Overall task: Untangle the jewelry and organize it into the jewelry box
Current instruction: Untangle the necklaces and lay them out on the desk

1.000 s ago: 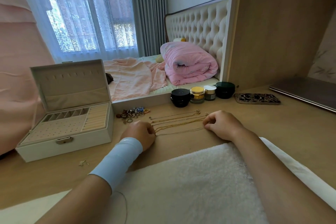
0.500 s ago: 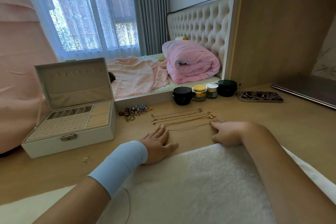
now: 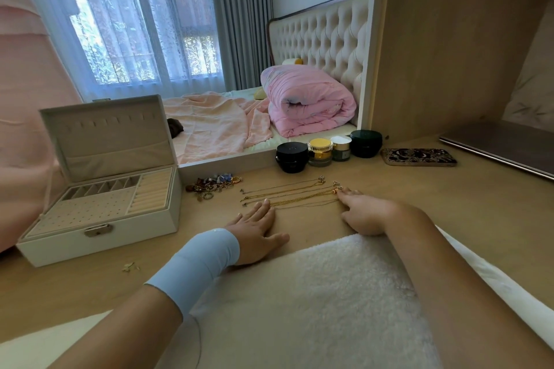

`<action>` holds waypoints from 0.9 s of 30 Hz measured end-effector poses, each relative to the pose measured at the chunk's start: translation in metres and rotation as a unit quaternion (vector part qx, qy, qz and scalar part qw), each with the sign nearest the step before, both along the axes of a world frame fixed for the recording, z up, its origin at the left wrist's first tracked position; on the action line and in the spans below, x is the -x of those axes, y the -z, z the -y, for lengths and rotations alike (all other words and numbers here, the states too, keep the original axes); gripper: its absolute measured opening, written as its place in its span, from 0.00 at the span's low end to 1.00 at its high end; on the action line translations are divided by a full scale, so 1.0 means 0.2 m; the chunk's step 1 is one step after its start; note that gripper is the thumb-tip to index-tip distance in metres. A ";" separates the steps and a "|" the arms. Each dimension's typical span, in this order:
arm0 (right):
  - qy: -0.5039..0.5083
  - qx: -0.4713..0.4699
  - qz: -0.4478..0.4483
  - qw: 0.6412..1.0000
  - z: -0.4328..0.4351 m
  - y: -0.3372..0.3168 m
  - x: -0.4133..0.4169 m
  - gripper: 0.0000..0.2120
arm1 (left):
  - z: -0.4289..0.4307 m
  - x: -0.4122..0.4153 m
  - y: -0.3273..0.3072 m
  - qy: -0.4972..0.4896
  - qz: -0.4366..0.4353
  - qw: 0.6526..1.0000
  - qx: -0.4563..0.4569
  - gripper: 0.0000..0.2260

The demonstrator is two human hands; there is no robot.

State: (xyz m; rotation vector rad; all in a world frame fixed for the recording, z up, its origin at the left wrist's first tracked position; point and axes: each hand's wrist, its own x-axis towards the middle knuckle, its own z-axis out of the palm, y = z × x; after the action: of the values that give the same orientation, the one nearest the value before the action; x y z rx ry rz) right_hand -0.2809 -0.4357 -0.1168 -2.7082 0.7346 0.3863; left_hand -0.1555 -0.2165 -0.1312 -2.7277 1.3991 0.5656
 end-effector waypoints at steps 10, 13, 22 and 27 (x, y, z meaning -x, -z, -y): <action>0.002 -0.057 0.267 0.962 -0.17 -0.21 0.06 0.26 | -0.37 -0.01 -0.29 -0.075 0.022 0.977 0.198 0.21; -0.080 -0.077 0.241 0.964 -0.38 -0.23 -0.05 0.23 | -0.55 -0.03 -0.31 -0.121 -0.001 0.965 0.234 0.13; -0.288 -0.078 0.149 0.943 -0.99 -0.19 -0.43 0.16 | -0.94 -0.15 -0.16 -0.186 0.034 0.952 0.241 0.10; -0.347 -0.080 0.084 0.931 -1.11 -0.14 -0.55 0.14 | -1.02 -0.19 -0.11 -0.147 -0.012 0.963 0.223 0.07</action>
State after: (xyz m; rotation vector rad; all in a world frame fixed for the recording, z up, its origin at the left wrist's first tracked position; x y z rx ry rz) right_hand -0.1709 -0.2138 -0.0893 -2.7128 -0.3173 0.3370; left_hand -0.1178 -0.0129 -0.1085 -3.3316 1.2616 0.3181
